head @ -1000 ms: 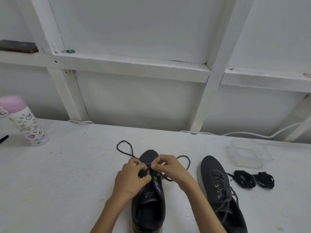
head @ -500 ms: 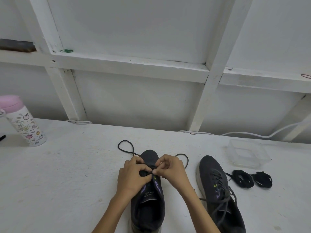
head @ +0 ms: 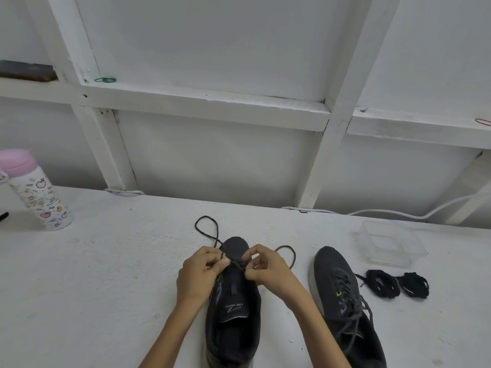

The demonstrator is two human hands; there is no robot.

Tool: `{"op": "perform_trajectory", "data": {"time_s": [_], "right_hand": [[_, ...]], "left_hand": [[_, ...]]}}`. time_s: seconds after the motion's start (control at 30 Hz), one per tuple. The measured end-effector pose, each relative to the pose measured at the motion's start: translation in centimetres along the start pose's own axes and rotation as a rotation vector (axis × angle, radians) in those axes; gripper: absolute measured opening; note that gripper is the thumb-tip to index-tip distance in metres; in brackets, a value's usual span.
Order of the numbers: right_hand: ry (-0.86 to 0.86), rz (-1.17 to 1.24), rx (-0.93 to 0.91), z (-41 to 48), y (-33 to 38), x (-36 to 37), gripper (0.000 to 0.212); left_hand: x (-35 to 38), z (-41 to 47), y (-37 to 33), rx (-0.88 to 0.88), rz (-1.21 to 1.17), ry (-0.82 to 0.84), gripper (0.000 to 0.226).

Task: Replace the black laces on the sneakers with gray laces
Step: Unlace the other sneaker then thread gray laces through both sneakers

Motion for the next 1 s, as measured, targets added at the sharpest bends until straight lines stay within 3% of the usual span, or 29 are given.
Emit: {"op": "perform_trajectory", "data": {"time_s": [0.23,0.37,0.67,0.77,0.9,1.0], "right_hand": [[-0.196,-0.301,-0.133,0.4,0.6,1.0,0.006],[-0.252,-0.193,-0.136,0.3,0.1,1.5,0.02],[-0.167,-0.167,-0.159,0.6,0.6,1.4,0.005],[-0.183,-0.159,-0.145,0.6,0.6,1.7,0.026],[-0.223,-0.158,-0.157,0.7,0.5,2.0,0.018],[-0.257,-0.179,-0.173,0.7,0.1,2.3,0.02]], "left_hand": [[0.7,-0.6,0.0,0.034,-0.213,0.056,0.017],[0.1,-0.9,0.0,0.045,-0.272,0.051,0.021],[0.2,-1.5,-0.4,0.053,-0.295,-0.007,0.016],[0.0,-1.6,-0.5,0.07,-0.374,-0.073,0.022],[0.9,-1.5,-1.3,0.046,-0.645,0.125,0.031],[1.9,-1.6,-1.3,0.081,-0.574,0.273,0.036]]}}
Point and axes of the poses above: each hand's wrist, its own z-axis towards the middle knuckle, its own x-axis out of the palm, y = z × x, the point moved 5 cm from there along z, towards the middle knuckle, and after that the axes turned 1 degree about z, right-handed, at the moved point
